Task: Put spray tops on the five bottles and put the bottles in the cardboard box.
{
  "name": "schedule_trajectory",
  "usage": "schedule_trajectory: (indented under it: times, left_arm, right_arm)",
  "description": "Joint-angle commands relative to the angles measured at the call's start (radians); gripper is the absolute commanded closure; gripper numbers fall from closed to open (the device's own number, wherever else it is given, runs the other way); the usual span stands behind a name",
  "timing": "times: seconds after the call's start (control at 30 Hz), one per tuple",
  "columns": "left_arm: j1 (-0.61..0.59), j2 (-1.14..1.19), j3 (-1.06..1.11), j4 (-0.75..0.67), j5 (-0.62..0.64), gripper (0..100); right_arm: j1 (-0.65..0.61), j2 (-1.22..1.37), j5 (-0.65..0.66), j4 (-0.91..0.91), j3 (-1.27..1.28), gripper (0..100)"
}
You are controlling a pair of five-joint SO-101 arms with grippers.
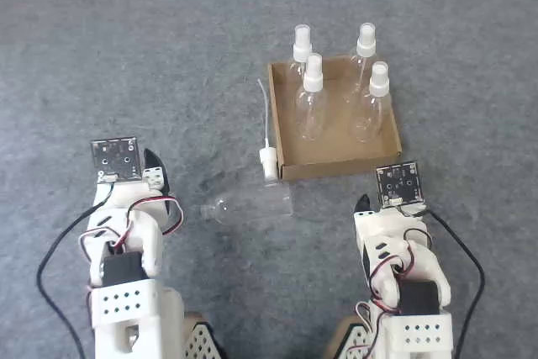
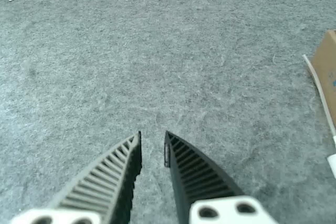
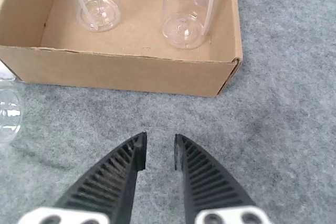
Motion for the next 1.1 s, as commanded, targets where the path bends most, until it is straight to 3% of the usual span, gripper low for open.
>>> schedule_trajectory:
  times: [0.0, 0.1, 0.2, 0.4, 0.57, 0.7, 0.87, 1.07]
  left_arm:
    - [-0.002, -0.015, -0.008, -0.023, -0.002, 94]
    - [-0.002, -0.015, -0.008, -0.021, -0.002, 94]
    - [-0.002, -0.014, -0.008, -0.014, -0.002, 94]
    - [0.006, -0.014, -0.036, 0.058, -0.002, 94]
    - [0.006, -0.014, -0.038, 0.063, -0.002, 94]
    - [0.006, -0.014, -0.038, 0.063, 0.0, 94]
    - [0.0, -0.014, -0.039, 0.063, 0.002, 94]
    - [-0.002, -0.014, -0.053, 0.087, 0.002, 94]
  right_arm:
    - [0.001, 0.002, 0.012, 0.005, 0.02, 95.0]
    - [0.012, -0.013, 0.038, 0.015, -0.037, 95.0]
    - [-0.005, -0.016, 0.163, 0.051, -0.135, 95.0]
    - [-0.173, 0.05, 0.193, 0.18, -0.367, 95.0]
    - [-0.278, 0.398, 0.198, 0.189, -0.643, 95.0]
    - [-0.45, 0.763, 0.253, 0.214, -0.878, 93.8]
    - [-0.679, 1.104, 0.339, 0.24, -1.062, 79.6]
    - [-0.797, 1.328, 0.456, 0.168, -1.108, 71.6]
